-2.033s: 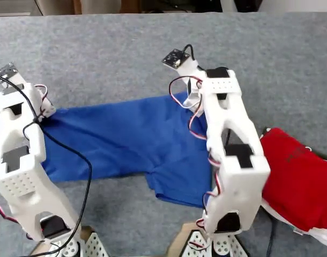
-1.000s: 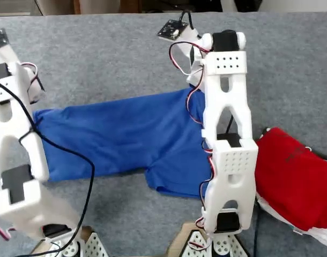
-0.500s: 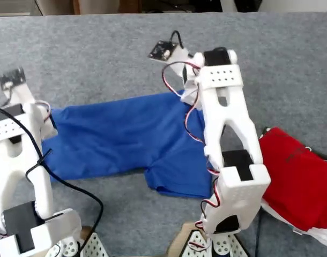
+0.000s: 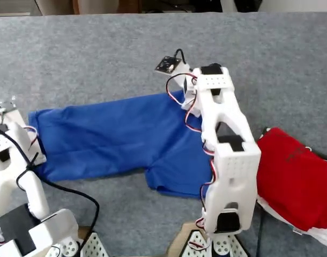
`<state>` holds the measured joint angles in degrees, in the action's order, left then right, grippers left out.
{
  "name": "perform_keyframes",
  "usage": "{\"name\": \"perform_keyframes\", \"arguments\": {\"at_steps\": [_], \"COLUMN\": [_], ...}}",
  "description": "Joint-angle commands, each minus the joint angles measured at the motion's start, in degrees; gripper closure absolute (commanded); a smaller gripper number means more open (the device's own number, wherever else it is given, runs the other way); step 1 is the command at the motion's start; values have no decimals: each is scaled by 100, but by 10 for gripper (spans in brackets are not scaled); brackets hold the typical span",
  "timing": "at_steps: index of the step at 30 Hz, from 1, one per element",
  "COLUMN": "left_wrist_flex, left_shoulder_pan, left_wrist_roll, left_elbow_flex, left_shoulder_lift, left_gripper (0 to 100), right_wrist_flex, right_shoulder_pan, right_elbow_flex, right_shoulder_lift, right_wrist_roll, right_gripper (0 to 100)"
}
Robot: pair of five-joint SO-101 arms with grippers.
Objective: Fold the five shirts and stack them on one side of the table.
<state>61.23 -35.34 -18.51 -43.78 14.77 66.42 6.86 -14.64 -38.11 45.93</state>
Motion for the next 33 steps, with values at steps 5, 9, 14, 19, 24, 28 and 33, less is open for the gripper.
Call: {"name": "perform_keyframes", "arguments": {"at_steps": [5, 9, 14, 19, 24, 28, 33], "left_wrist_flex": [-448, -422, -202, 484, 809, 879, 624], "left_shoulder_pan": [-176, -202, -149, -53, 923, 1873, 2453], "left_wrist_roll": [-457, -571, -316, 26, 545, 1310, 2180], "left_elbow_flex": [-554, -598, -123, 870, 1626, 1864, 1705], "left_shoulder_lift": [180, 233, 242, 242, 163, 84, -13], "left_gripper": [981, 981, 981, 981, 981, 981, 981], "right_wrist_flex": [651, 1442, 2505, 3578, 3613, 3560, 2699], "right_shoulder_pan": [-602, -541, -330, -119, 426, 1376, 1868], "right_elbow_flex": [-1824, -2686, -3591, -4866, -4673, -3398, -1912], "right_shoulder_lift": [-769, -998, -998, -998, -312, 655, 1138], "right_wrist_roll": [-229, -237, -220, -211, -580, -1442, -2541], "right_gripper": [994, 994, 994, 995, 995, 995, 995]}}
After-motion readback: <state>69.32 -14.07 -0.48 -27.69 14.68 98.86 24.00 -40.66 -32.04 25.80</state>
